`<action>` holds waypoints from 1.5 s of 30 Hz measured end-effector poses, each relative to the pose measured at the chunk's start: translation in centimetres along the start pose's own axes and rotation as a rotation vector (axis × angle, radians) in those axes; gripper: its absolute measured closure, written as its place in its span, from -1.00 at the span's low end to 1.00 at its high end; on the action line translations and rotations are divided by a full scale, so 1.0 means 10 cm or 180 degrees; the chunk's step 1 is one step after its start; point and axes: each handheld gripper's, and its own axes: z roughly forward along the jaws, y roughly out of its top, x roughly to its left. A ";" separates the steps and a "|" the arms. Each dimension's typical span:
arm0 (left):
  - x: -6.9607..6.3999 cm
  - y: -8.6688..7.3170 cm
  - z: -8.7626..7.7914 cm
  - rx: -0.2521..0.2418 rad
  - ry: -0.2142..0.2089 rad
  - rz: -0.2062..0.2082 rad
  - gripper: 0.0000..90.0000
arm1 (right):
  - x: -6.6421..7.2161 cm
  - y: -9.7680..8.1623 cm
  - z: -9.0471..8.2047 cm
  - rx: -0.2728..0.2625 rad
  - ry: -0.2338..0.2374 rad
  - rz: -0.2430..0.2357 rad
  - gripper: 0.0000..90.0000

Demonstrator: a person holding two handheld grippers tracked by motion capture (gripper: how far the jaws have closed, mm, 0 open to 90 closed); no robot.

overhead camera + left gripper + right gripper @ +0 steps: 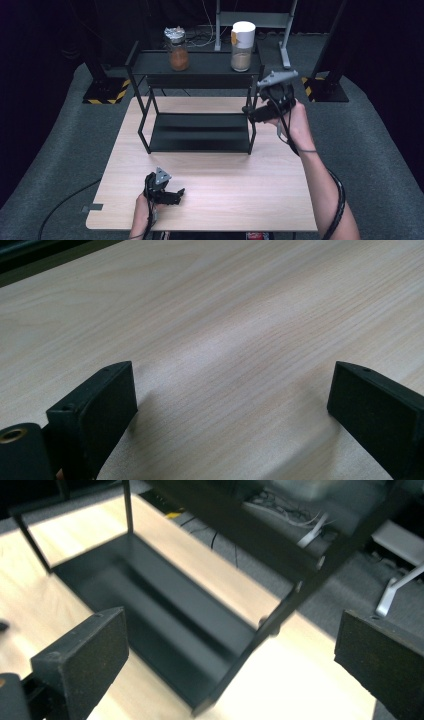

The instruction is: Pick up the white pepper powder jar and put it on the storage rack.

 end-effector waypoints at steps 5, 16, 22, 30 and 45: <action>0.00 0.00 0.00 -0.0002 -0.0003 -0.0008 -0.89 | 0.03 -0.64 0.13 0.0161 0.0113 0.0195 -1.00; 0.01 0.01 0.00 0.0015 -0.0013 -0.0020 -0.90 | 0.15 -1.84 0.45 0.0319 0.0292 0.0684 -1.00; 0.02 0.01 0.00 0.0015 -0.0014 -0.0019 -0.90 | 0.32 -2.28 0.60 0.0317 0.0229 0.0836 -1.00; 0.02 0.01 0.01 0.0012 -0.0017 -0.0025 -0.90 | 0.57 -2.54 0.70 0.0305 0.0083 0.0778 -1.00; 0.01 0.01 0.00 0.0015 -0.0013 -0.0022 -0.90 | 0.57 -2.61 0.68 0.0205 0.0024 0.0919 -1.00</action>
